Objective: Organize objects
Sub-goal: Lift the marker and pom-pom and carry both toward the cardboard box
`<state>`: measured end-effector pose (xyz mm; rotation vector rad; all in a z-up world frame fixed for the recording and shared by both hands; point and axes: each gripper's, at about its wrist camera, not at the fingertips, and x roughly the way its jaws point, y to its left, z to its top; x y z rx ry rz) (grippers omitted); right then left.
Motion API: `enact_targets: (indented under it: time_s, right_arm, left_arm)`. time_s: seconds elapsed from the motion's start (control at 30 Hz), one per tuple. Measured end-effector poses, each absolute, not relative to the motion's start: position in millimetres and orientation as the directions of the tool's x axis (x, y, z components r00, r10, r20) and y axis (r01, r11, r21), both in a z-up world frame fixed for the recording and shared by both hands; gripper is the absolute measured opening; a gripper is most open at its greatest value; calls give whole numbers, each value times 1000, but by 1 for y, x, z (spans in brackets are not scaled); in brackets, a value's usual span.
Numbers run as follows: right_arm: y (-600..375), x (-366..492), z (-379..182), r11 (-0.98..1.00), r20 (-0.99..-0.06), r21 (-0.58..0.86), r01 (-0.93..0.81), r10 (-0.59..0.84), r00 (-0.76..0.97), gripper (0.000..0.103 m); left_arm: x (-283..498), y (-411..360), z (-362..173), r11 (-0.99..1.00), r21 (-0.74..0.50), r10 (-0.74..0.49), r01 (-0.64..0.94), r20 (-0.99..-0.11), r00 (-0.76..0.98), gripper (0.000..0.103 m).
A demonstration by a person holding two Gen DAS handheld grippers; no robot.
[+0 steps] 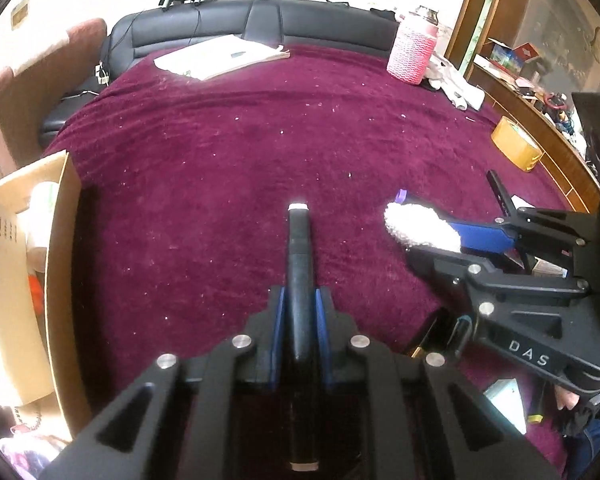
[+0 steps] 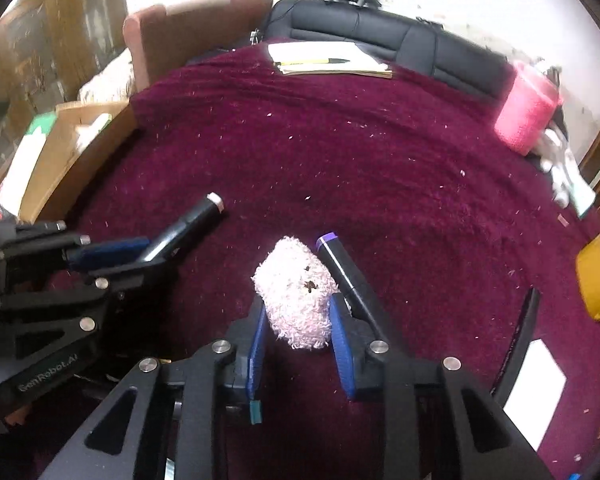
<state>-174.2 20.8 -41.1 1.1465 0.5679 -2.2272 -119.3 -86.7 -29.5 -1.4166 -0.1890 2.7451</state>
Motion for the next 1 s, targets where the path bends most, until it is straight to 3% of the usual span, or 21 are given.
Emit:
enact_targets:
  time_s: [0.13,0.2,0.3,0.4,0.43,0.5,0.53,1.0]
  right_arm:
    - [16,-172,-45,-745,-819,-147,650,-277,-502,36]
    - [24,-178,-43,-761,-820,-84,643,-314,-478,37]
    - [33,-186,-41,-776,-814,-3,630,-364,-452,36]
    - [40,-189,-37,-794,-806,50,606,-391,-445,30]
    - [42,-190,-36,-799,-802,70,597,-401,-443,29]
    - [49,-193,-34,-809,-797,127,574,-428,-427,30]
    - [50,-192,-34,-809,-796,140,570,-435,-421,30]
    - [43,-173,-19,-782,-760,186,595,-498,-417,30]
  left_arm:
    - [-120,-85,-29,-989,-145,116,4,-806,-580,21]
    - [-120,-84,-29,-989,-145,121,-6,-805,-580,23]
    - [-120,-81,-29,-985,-169,151,-23,-801,-579,37]
    - [-119,-75,-30,-989,-143,136,-36,-800,-584,41]
    - [-118,-73,-30,-991,-126,122,-34,-799,-589,40]
    - [-117,-68,-30,-998,-61,62,-23,-798,-600,26]
    - [-116,-67,-31,-1000,-21,24,-13,-795,-606,15]
    - [-115,-80,-21,-992,-129,98,2,-764,-638,14]
